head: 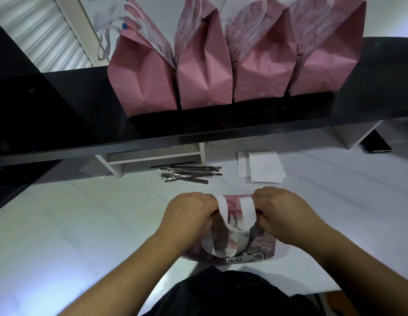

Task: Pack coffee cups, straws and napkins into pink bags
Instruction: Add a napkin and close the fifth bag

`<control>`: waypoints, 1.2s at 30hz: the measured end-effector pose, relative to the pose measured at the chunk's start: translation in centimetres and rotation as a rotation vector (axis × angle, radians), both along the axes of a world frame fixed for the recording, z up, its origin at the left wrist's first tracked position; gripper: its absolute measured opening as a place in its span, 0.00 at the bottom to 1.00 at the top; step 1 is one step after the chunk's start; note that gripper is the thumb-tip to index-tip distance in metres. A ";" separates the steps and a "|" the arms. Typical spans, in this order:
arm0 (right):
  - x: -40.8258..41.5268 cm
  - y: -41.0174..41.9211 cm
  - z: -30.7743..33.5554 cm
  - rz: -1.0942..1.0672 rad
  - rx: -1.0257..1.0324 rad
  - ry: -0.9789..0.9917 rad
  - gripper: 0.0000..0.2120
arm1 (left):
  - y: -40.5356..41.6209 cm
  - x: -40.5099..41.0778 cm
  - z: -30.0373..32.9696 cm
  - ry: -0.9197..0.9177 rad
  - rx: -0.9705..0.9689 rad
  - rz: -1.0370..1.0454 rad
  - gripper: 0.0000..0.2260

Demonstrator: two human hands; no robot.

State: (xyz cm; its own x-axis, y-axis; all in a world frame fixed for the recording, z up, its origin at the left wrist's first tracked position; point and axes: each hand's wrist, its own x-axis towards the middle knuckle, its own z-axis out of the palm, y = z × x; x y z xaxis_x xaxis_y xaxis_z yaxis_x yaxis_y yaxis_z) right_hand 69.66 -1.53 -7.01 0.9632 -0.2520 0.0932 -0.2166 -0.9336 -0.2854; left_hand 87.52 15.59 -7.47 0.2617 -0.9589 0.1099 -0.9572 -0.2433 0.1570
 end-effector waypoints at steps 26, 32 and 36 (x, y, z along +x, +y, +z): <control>-3.7 -2.1 0.0 -0.056 0.078 -0.018 0.06 | 6.8 6.1 -1.0 0.219 -0.181 0.110 0.10; -2.1 0.4 1.2 -0.073 -0.039 0.026 0.22 | 6.4 5.3 -0.7 0.275 -0.199 0.202 0.09; -0.7 2.1 0.4 -0.111 -0.147 0.085 0.24 | 5.9 5.0 -0.3 0.316 -0.225 0.210 0.08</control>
State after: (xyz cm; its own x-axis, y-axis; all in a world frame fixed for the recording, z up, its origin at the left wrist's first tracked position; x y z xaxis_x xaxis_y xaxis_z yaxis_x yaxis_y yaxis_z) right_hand 68.96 0.61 -6.56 0.9363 -0.3467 0.0562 -0.3380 -0.9329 -0.1242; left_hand 92.55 21.45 -7.81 0.5027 -0.8427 0.1927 -0.7869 -0.3538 0.5057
